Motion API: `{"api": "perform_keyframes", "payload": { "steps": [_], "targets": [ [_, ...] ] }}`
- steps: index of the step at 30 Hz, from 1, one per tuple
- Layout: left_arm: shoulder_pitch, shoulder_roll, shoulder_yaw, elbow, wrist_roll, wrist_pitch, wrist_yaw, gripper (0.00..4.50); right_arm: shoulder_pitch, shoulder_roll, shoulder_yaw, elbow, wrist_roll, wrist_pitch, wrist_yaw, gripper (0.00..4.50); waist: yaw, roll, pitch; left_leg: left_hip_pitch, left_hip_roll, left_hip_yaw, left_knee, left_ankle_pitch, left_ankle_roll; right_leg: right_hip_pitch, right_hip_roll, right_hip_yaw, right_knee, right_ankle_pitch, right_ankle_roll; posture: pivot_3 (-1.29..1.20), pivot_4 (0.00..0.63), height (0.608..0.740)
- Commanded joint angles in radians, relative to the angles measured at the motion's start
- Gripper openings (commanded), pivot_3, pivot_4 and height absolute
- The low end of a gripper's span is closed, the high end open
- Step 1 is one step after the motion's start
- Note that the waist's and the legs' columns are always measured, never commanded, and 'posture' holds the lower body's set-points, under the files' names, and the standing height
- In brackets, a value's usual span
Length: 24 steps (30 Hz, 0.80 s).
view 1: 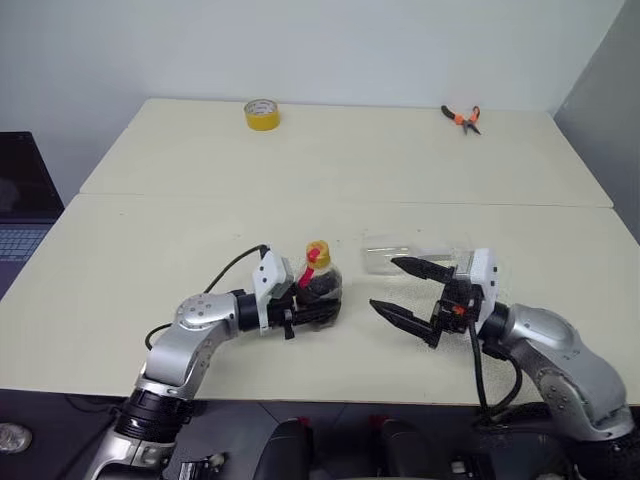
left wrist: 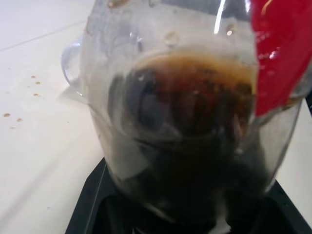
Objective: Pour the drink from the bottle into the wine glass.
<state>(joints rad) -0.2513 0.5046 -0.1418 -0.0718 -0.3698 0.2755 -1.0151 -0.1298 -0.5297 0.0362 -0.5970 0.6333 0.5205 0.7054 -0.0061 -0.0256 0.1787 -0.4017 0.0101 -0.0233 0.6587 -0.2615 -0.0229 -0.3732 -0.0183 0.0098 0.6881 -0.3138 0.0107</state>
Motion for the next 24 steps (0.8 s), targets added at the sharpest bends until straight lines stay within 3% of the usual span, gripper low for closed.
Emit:
{"api": "perform_keyframes", "payload": {
  "steps": [1, 9, 24],
  "targets": [
    [-0.019, -0.006, -0.010, -0.020, 0.021, -0.048, -0.008, 1.82, -0.073, 0.020, -0.014, -0.072, 0.060, 0.072, -0.079, 4.50, 0.000, 0.000, 0.000, 0.000, 0.000, 0.000, 0.000, 0.000, 0.000, 0.000, 0.000, 0.000, 0.000, 0.000, 0.000, 0.00, 0.150, 0.740],
    [-0.066, -0.015, -0.018, -0.066, 0.020, 0.012, 0.016, 1.82, -0.236, 0.086, 0.048, -0.088, 0.052, 0.228, -0.241, 4.50, 0.000, 0.000, 0.000, -0.001, 0.000, 0.000, 0.000, 0.000, 0.000, 0.000, 0.000, 0.000, -0.001, 0.000, 0.000, 0.00, 0.150, 0.740],
    [-0.091, -0.022, -0.027, -0.128, 0.015, 0.092, 0.022, 1.82, -0.345, 0.141, 0.107, -0.010, 0.046, 0.282, -0.229, 4.50, -0.002, 0.000, 0.000, -0.001, 0.000, -0.001, 0.001, 0.000, 0.000, -0.001, 0.000, -0.001, 0.001, 0.000, 0.000, 0.00, 0.150, 0.740]
  ]
}}
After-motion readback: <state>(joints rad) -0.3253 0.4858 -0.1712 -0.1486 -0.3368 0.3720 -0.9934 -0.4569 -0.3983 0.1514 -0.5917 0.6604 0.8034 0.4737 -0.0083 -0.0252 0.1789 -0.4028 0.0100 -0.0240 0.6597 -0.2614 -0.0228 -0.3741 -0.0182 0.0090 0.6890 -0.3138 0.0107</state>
